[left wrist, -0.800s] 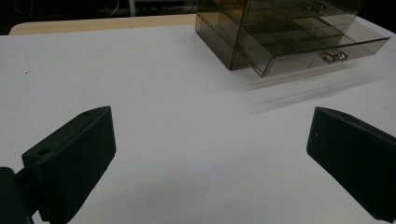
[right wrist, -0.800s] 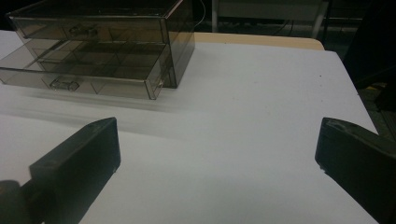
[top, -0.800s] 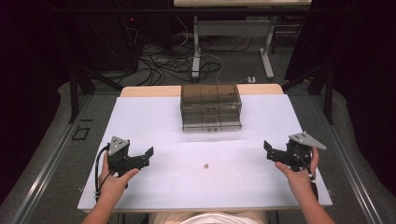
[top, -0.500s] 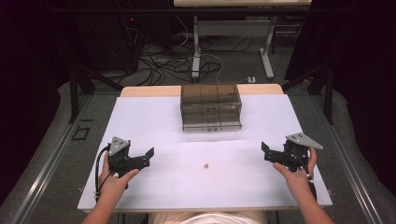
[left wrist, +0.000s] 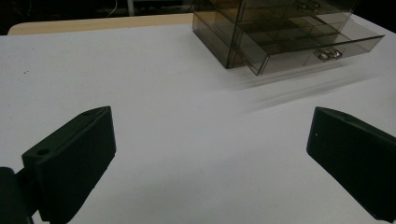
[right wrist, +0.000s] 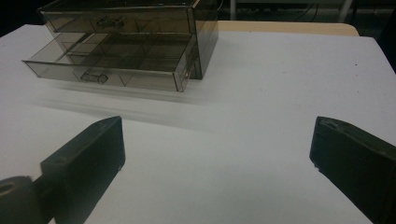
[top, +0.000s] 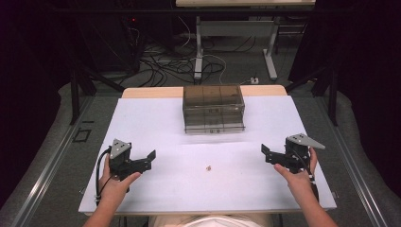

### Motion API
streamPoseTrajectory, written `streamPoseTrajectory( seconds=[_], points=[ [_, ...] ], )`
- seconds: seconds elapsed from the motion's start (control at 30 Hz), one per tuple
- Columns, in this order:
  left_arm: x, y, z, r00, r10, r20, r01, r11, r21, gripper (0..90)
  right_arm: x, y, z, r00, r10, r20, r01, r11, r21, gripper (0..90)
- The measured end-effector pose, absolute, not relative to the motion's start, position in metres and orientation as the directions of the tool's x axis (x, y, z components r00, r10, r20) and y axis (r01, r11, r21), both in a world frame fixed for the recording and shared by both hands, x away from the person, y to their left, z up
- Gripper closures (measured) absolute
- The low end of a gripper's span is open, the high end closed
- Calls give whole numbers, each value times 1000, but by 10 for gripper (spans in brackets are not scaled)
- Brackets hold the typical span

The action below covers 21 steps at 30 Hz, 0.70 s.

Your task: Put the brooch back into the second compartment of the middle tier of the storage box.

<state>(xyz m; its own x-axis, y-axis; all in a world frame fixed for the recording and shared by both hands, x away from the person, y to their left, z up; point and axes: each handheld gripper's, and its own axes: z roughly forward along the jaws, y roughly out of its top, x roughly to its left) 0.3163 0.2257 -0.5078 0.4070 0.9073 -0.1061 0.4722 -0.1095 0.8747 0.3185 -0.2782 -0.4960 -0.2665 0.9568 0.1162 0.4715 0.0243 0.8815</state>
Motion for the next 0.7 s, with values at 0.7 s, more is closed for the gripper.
streamPoseTrajectory(
  seconds=[0.7],
  points=[
    [316,226,-507,401,909,-114,478,-101,872,14,323,-268,-476,-306,940,153,512,27,859,156]
  ],
)
